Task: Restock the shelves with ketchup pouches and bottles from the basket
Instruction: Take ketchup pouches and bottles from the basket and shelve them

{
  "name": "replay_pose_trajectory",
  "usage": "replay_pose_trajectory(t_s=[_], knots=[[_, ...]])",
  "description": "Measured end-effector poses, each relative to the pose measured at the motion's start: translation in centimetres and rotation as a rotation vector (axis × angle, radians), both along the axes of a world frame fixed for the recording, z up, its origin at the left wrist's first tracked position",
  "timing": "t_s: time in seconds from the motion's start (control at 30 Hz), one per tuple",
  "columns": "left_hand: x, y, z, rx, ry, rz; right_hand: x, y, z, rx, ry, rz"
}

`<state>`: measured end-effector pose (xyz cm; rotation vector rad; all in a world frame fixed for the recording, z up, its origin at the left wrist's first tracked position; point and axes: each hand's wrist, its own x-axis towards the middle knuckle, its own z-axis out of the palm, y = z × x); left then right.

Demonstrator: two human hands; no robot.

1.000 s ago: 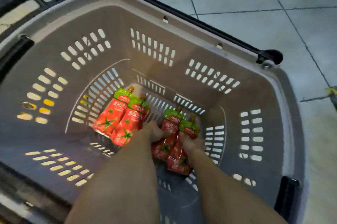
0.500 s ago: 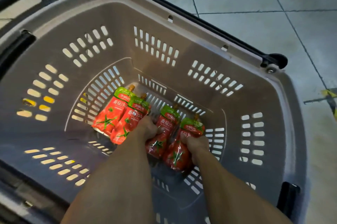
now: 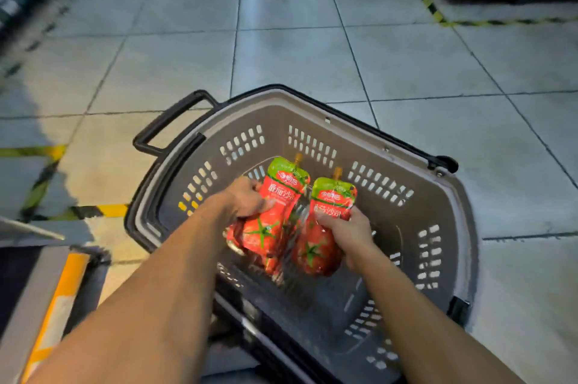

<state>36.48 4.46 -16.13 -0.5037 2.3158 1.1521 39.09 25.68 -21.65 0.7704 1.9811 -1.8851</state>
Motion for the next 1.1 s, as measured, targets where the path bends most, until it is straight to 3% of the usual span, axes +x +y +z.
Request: replay_pose_trajectory(t_s=[0.1,0.23,0.47,0.63,0.77,1.1], knots=[[2.2,-2.9,6.7,0.083,0.122,0.082,0.0,-1.9,5.2,-0.12,0.147,0.077],[7.7,-6.2,13.5,0.34,0.31,0.287,0.5,-5.6,12.7,-0.263,0.287,0.212],[20.9,-13.3,18.8,0.478,0.634,0.706,4.2,-15.7,22.1,-0.441,0.467,0.515],[30.5,-18.1,17.8,0.529,0.75,1.081,8.6,-25.7,23.4,-0.463,0.486,0.786],[34.8,-22.1,17.2,0.382,0.815,1.27,12.2,-33.8,22.8,-0.448,0.534,0.953],[39.0,-27.9,16.1,0.258,0.778,1.395,14.5,-49.6,21.6,-0.397,0.562,1.14]])
